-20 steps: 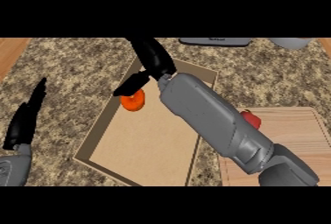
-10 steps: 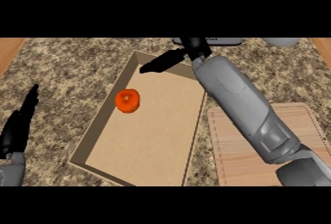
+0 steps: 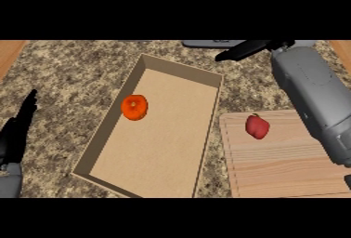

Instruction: Pick the squash from the cutting board and place it in the cardboard box

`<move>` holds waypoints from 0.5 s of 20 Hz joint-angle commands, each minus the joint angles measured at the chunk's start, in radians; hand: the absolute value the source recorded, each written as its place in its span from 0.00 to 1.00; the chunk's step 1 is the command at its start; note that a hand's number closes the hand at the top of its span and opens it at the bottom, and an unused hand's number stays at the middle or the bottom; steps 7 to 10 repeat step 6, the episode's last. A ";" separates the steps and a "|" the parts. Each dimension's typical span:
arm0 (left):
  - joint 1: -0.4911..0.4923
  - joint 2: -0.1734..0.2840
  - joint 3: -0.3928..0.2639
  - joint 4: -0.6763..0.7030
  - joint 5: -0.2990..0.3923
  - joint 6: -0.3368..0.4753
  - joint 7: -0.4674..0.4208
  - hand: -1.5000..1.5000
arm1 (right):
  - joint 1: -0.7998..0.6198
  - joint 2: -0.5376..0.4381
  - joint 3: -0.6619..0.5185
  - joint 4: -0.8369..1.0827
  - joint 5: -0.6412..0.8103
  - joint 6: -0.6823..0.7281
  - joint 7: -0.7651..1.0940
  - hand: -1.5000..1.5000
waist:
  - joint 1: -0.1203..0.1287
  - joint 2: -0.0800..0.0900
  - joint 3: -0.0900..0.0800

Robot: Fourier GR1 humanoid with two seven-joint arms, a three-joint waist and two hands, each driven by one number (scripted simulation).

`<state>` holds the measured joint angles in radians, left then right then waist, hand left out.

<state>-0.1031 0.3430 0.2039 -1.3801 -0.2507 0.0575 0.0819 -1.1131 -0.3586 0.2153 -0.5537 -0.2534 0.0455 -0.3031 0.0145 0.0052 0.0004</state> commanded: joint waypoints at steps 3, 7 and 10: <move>0.013 0.006 0.012 0.017 -0.001 -0.005 -0.026 0.50 | 0.044 -0.178 -0.051 0.091 0.011 0.232 -0.137 0.00 | 0.006 0.003 0.000; -0.056 0.015 0.008 0.039 0.005 -0.028 -0.001 0.50 | 0.027 -0.183 -0.027 0.167 0.082 0.257 -0.198 0.00 | 0.011 0.006 0.000; -0.056 0.015 0.008 0.039 0.005 -0.028 -0.001 0.50 | 0.027 -0.183 -0.027 0.167 0.082 0.257 -0.198 0.00 | 0.011 0.006 0.000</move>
